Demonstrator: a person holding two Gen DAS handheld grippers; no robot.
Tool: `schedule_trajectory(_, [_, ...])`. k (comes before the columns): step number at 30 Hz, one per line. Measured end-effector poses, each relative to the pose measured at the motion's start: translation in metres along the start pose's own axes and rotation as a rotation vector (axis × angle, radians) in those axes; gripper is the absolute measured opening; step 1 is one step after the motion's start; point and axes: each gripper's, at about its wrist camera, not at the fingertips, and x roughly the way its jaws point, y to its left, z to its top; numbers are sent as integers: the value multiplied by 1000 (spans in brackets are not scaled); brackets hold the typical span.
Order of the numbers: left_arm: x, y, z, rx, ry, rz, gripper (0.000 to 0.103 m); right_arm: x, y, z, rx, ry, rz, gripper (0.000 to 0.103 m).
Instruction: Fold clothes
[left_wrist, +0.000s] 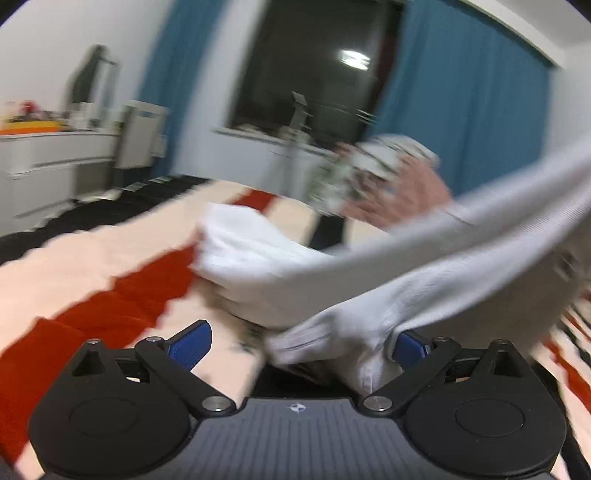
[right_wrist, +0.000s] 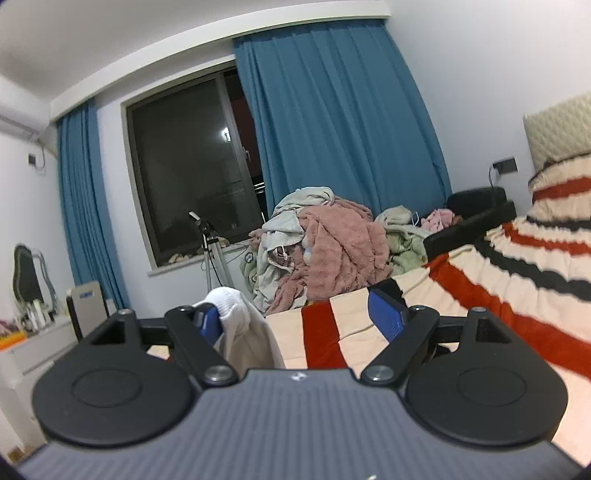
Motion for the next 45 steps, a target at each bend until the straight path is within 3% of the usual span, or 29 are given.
schedule_trajectory(3, [-3, 8, 1, -45, -37, 80, 102, 2, -4, -4, 10, -9, -10, 82])
schedule_trajectory(9, [9, 4, 10, 4, -31, 80, 101, 4, 2, -7, -42, -27, -43, 82])
schedule_trajectory(12, [15, 13, 23, -48, -21, 89, 101, 4, 4, -11, -78, -36, -63, 82])
schedule_trajectory(17, [-1, 35, 46, -108, -181, 195, 100, 9, 1, -18, -132, -24, -100, 82])
schedule_trajectory(19, [-18, 41, 55, -113, -259, 232, 100, 4, 2, -18, -155, -61, -100, 82])
schedule_trajectory(22, [-51, 50, 63, -117, -349, 251, 100, -4, 11, -20, -224, -116, -100, 84])
schedule_trajectory(25, [-80, 60, 73, -117, -411, 266, 99, -7, 21, -22, -272, -115, -93, 84])
schedule_trajectory(29, [-101, 68, 86, -62, -331, 233, 96, -10, 24, -21, -249, -45, -101, 84])
schedule_trajectory(34, [-114, 77, 78, -42, -178, 219, 96, -16, 33, -21, -266, -38, -111, 84])
schedule_trajectory(40, [-112, 84, 48, -13, 26, 172, 96, -17, 41, -26, -276, -33, -106, 84])
schedule_trajectory(43, [-110, 78, 43, 33, 29, 159, 94, -18, 43, -28, -293, -42, -115, 84])
schedule_trajectory(45, [-109, 81, 46, -2, -19, 198, 94, -15, 42, -30, -311, -37, -133, 84])
